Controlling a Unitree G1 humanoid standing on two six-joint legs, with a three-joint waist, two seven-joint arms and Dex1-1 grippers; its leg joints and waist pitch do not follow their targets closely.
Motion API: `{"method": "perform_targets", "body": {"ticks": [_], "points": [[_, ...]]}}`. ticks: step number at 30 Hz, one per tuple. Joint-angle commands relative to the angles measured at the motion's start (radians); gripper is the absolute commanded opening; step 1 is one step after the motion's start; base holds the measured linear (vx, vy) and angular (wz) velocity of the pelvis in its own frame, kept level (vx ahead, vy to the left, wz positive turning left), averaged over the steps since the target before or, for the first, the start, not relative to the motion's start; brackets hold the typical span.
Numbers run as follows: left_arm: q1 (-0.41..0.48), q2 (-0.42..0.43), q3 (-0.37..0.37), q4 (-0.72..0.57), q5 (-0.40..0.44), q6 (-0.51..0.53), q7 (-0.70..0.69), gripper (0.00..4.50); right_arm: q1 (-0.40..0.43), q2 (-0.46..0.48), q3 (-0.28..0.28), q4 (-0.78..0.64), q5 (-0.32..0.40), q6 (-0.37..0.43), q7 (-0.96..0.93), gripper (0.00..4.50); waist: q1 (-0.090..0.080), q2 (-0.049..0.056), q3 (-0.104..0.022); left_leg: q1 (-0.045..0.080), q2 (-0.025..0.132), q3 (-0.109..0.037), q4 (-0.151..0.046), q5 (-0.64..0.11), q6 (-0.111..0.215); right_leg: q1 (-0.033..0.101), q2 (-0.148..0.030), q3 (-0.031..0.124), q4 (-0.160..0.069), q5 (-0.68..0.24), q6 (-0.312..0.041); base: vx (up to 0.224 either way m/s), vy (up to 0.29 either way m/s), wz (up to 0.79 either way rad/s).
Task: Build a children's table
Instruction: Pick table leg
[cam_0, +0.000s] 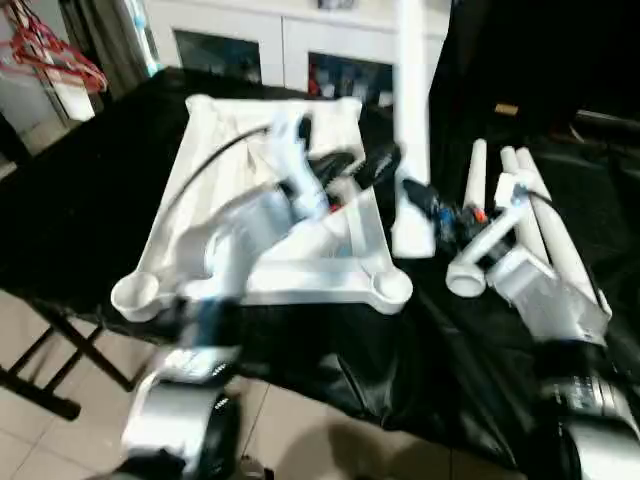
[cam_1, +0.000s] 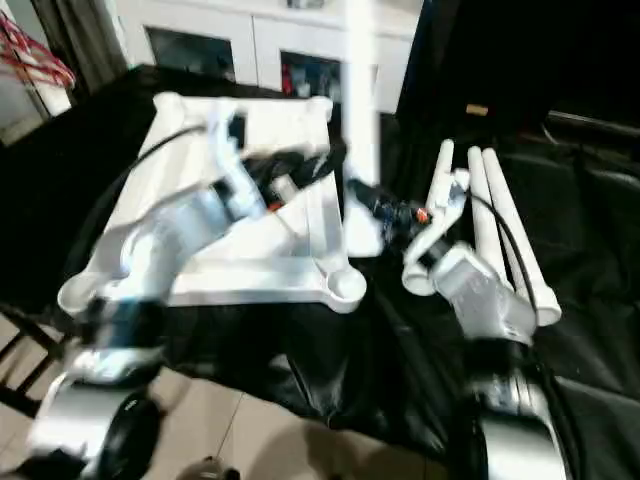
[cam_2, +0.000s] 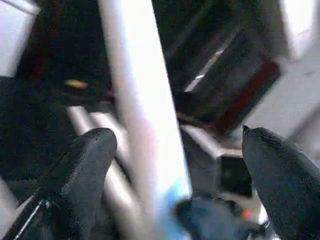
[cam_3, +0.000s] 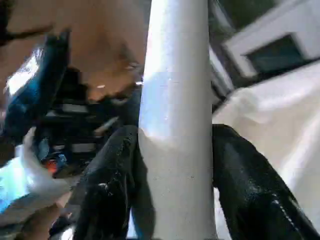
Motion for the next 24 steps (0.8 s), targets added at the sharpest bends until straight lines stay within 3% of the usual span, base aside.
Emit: {"method": "perform_targets", "body": {"ticks": [1, 2, 3, 4, 5, 8, 16, 24], "points": [[-0.025, -0.003, 0.009, 0.021, -0.017, 0.017, -0.006, 4.5, 0.025, -0.015, 0.01, -0.082, 0.049, 0.038, 0.042, 1.89, 0.008, 0.007, -0.079, 0.004, 0.051, -0.02, -0.06, -0.031, 0.091, 0.07, -0.111, 0.051, -0.082, -0.137, -0.211, 0.0, 0.0, 0.0], [-0.029, -0.008, 0.004, 0.025, -0.015, 0.012, -0.006, 4.5, 0.038, -0.017, 0.021, -0.107, 0.056, 0.05, 0.055, 1.89, 0.008, 0.008, -0.079, 0.005, 0.049, -0.019, -0.061, -0.033, 0.092, 0.069, -0.109, 0.051, -0.089, -0.148, -0.198, 0.0, 0.0, 0.0], [-0.031, -0.01, -0.001, 0.027, -0.012, 0.008, -0.006, 4.5, 0.046, -0.019, 0.028, -0.122, 0.059, 0.057, 0.062, 1.89, 0.007, 0.002, -0.079, 0.006, 0.051, -0.022, -0.063, -0.035, 0.088, 0.069, -0.11, 0.052, -0.086, -0.145, -0.19, 0.0, 0.0, 0.0], [-0.034, -0.015, 0.006, 0.029, -0.02, 0.013, -0.002, 4.5, 0.061, -0.021, 0.038, -0.15, 0.062, 0.068, 0.068, 1.89, 0.006, 0.007, -0.079, 0.002, 0.049, -0.024, -0.064, -0.028, 0.083, 0.071, -0.112, 0.05, -0.088, -0.154, -0.181, 0.0, 0.0, 0.0], [-0.035, -0.018, 0.011, 0.027, -0.027, 0.016, 0.0, 4.5, 0.067, -0.022, 0.041, -0.16, 0.064, 0.075, 0.069, 1.89, 0.006, 0.005, -0.08, 0.003, 0.049, -0.023, -0.063, -0.025, 0.082, 0.071, -0.109, 0.05, -0.09, -0.154, -0.174, 0.0, 0.0, 0.0], [-0.033, -0.027, 0.023, 0.013, -0.05, 0.024, -0.001, 4.5, 0.092, -0.024, 0.048, -0.203, 0.077, 0.102, 0.065, 1.89, 0.007, 0.005, -0.082, 0.002, 0.051, -0.025, -0.064, -0.008, 0.082, 0.07, -0.111, 0.048, -0.084, -0.124, -0.181, 0.0, 0.0, 0.0], [-0.048, -0.032, 0.031, 0.008, -0.026, 0.013, 0.097, 3.75, 0.105, -0.037, 0.077, -0.249, 0.051, 0.097, 0.03, 1.89, 0.002, 0.003, -0.083, 0.0, 0.055, -0.026, -0.063, 0.01, 0.088, 0.07, -0.115, 0.043, -0.081, -0.085, -0.184, 0.0, 0.0, 0.0], [-0.056, -0.037, 0.014, 0.003, 0.055, -0.025, 0.22, 3.23, 0.093, -0.021, 0.131, -0.304, -0.054, 0.029, -0.077, 1.89, -0.002, 0.004, -0.083, 0.0, 0.055, -0.026, -0.064, 0.01, 0.076, 0.069, -0.118, 0.041, -0.082, -0.093, -0.167, 0.0, 0.0, 0.0]]}}
